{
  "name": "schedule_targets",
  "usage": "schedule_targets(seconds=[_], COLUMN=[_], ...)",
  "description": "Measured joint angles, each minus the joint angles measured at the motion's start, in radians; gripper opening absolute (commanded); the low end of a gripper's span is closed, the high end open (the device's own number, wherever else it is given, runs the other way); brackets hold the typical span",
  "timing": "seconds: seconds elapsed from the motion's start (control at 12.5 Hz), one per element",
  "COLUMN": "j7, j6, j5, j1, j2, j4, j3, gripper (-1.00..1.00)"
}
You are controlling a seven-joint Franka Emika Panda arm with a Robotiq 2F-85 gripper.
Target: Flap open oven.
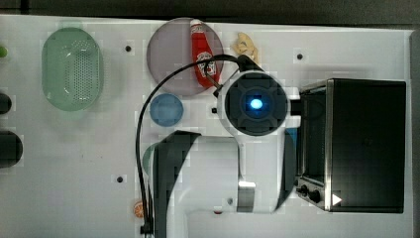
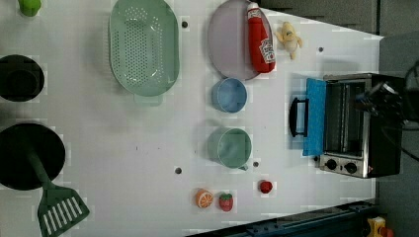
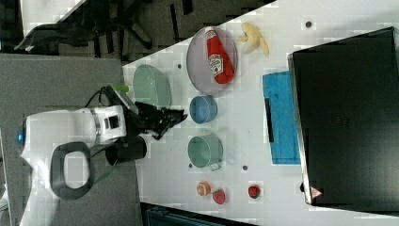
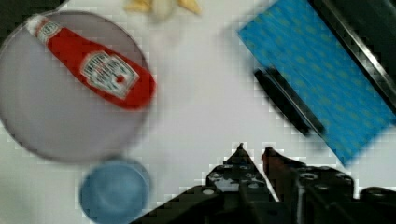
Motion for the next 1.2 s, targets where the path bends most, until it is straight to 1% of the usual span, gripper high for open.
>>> schedule_targets(seconds=[0.24, 0.4, 0.56, 0.72, 1.2], j7=[0.001, 0.021, 0.064, 0.081, 0.094], j6=[-0.220, -0.306, -0.328, -0.338, -0.332], j5=[0.003, 0.003, 0.005, 0.008, 0.016], j1=[-0.002, -0.007, -0.009, -0.008, -0.010], j2=[-0.052, -0.085, -0.116, -0.148, -0.125], j4=[0.057, 0.099, 0.128, 0.133, 0.130], j3=[-0.002, -0.002, 0.002, 0.006, 0.001], gripper=[-0.65, -0.65, -0.65, -0.65, -0.65])
